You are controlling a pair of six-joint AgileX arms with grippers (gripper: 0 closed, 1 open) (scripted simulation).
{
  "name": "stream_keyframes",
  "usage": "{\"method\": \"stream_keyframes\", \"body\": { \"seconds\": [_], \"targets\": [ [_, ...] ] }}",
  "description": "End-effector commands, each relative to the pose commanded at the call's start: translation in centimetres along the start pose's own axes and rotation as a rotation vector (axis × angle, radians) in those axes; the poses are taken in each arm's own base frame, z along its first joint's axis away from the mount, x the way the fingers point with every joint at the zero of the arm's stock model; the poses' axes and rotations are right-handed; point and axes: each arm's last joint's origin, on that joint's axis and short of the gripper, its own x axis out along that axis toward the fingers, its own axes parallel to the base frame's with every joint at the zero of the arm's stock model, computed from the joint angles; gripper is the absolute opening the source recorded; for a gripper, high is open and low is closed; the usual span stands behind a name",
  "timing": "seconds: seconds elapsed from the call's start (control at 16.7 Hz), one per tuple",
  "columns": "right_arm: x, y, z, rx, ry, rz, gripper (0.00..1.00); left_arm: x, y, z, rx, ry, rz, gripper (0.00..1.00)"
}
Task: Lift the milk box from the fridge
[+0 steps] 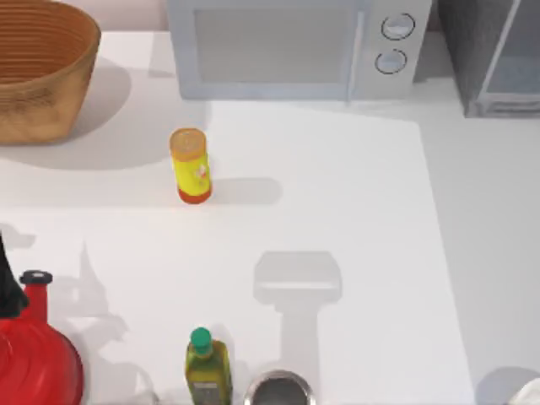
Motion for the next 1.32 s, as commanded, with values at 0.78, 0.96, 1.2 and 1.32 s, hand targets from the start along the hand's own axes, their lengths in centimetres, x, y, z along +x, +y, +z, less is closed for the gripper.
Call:
{"method": "stream_keyframes", "body": {
  "seconds": [0.78, 0.96, 1.2, 1.32],
  "targets": [
    [5.7, -1.6, -0.5, -0.002, 0.010, -0.008, 1.00, 0.0, 0.0, 0.0, 0.000, 0.000, 0.000, 1.00],
    [11.2, -2.4, 0.1, -0.011, -0.009, -0.010, 1.00, 0.0, 0.0, 0.0, 0.000, 0.000, 0.000, 1.00],
    [16.4, -2.1, 0.6, -0.011, -0.009, -0.010, 1.00, 0.0, 0.0, 0.0, 0.000, 0.000, 0.000, 1.00],
    [17.4, -1.8, 0.7, -0.009, -0.004, -0.010, 1.00, 0.0, 0.0, 0.0, 0.000, 0.000, 0.000, 1.00]
  ]
}}
